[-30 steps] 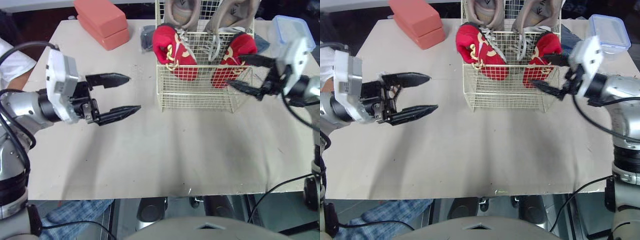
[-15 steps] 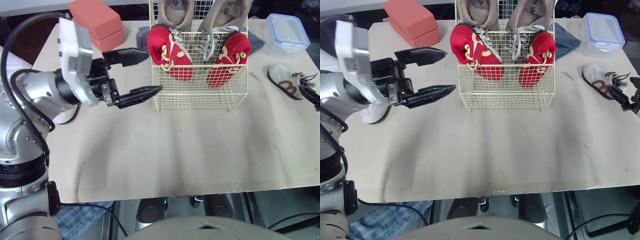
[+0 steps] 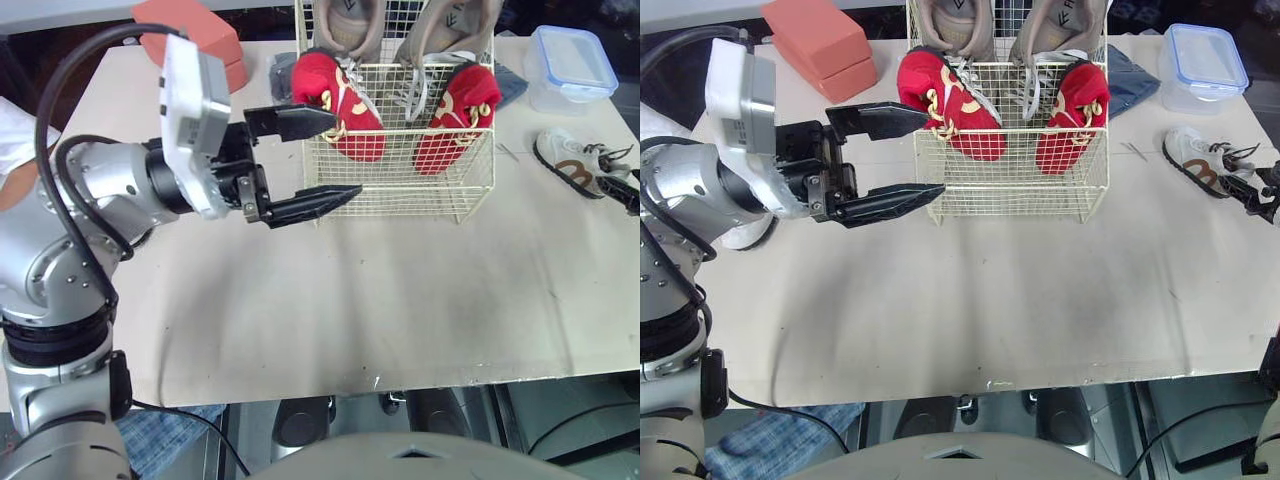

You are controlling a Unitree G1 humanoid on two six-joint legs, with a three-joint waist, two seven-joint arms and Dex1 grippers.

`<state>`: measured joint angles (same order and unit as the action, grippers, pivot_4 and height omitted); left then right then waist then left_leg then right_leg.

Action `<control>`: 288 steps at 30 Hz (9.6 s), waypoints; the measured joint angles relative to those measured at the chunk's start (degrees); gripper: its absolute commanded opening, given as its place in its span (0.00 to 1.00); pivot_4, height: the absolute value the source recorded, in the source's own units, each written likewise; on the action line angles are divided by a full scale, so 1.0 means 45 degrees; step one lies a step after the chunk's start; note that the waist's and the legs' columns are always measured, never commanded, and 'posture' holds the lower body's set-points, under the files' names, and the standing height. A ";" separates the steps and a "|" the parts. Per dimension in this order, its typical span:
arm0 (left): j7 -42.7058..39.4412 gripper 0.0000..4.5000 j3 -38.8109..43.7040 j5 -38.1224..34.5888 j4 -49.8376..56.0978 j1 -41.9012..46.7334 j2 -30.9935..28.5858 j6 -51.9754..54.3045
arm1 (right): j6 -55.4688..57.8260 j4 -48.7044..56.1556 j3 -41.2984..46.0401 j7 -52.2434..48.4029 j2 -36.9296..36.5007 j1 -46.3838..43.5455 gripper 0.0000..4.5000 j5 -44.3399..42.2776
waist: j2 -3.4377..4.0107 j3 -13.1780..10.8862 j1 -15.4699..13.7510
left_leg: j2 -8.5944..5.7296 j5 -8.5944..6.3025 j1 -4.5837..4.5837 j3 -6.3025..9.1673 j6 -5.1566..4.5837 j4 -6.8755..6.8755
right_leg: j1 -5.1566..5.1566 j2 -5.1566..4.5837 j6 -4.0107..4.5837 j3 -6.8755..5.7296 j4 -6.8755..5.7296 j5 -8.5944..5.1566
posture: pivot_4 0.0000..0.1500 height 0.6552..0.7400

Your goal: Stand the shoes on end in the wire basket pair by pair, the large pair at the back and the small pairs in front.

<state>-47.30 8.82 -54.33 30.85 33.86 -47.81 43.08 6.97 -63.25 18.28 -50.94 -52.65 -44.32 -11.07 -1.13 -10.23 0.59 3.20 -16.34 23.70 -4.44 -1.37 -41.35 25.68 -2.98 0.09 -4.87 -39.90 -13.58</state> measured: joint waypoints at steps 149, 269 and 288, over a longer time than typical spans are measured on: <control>-0.2104 0.13 -0.2600 0.4058 -0.2462 0.0054 0.2419 -0.1340 | 0.7311 2.1362 -0.3629 0.8488 0.2604 0.4686 0.46 -1.4734 | 0.0010 -0.0019 -0.0324 | 0.0003 0.0005 0.0030 0.0064 0.0006 -0.0017 | -0.0008 -0.0011 0.0003 -0.0062 0.0003 0.0002 | 1.00 0.36; -0.0519 1.00 0.0597 1.0719 -2.3439 0.5592 -0.2744 -0.7463 | -0.0529 2.1544 -0.4744 0.0903 0.5180 1.0003 0.99 -0.3244 | -0.0153 0.0038 -0.0292 | 0.0008 -0.0012 0.0030 0.0052 -0.0018 -0.0014 | 0.0001 -0.0011 -0.0039 -0.0147 -0.0008 -0.0026 | 1.00 0.36; -0.0982 0.71 0.0264 1.2045 -2.3656 0.5136 -0.2620 -0.7406 | -0.0764 2.1301 -0.4890 0.0829 0.5245 0.9924 1.00 -0.3064 | -0.0165 0.0046 -0.0307 | 0.0006 -0.0011 0.0027 0.0047 -0.0016 -0.0020 | -0.0001 -0.0013 -0.0006 -0.0146 -0.0016 -0.0006 | 1.00 0.36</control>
<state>-51.72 10.01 -0.13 -75.60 56.98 -59.60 9.75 3.53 32.60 -3.72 -47.21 -29.05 0.34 -24.86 -1.88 -10.02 -0.79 3.23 -16.39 23.82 -4.23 -1.45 -41.44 25.67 -3.04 0.07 -5.52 -39.97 -13.61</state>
